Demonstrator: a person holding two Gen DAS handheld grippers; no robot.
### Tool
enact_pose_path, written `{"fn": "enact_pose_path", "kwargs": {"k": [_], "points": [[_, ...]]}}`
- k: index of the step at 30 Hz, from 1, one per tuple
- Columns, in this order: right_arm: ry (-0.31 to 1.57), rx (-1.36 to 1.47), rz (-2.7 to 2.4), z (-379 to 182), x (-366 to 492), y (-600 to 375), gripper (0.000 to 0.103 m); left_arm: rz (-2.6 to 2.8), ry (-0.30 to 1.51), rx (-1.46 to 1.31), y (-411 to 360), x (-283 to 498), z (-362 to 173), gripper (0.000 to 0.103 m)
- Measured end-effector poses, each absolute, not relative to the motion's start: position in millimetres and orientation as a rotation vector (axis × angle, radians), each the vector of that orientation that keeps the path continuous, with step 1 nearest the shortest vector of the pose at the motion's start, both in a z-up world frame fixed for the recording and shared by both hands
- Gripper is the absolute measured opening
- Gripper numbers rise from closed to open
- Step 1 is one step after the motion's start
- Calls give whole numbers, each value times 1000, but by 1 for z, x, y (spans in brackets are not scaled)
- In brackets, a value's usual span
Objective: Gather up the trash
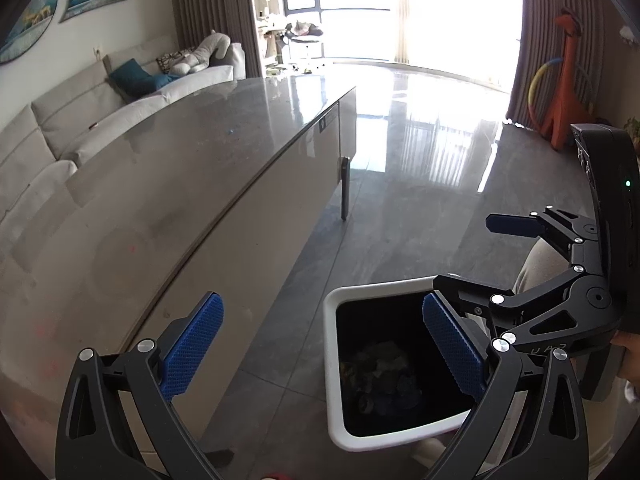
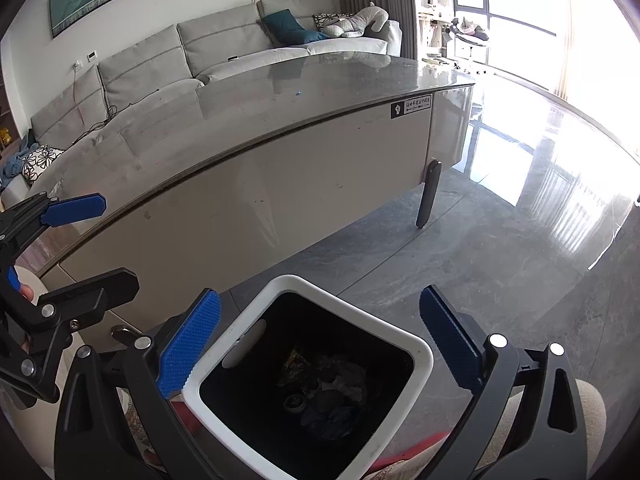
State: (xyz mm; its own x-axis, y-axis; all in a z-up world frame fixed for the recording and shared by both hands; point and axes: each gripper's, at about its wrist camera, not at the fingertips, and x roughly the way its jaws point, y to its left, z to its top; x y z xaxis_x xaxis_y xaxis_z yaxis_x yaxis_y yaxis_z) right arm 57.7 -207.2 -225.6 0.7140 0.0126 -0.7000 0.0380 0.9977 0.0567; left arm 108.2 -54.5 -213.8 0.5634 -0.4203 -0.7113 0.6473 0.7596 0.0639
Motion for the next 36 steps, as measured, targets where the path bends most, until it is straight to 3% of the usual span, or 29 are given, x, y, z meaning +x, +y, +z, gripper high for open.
{"fn": "enact_pose_path", "kwargs": {"k": [12,36], "points": [[758,53,-11,-222,58,-198,99,-619,710,286,-40,110,-203,98],[479,-78,191,-119,164,-79,99,-222,529,103,82,174,-112,98]]}}
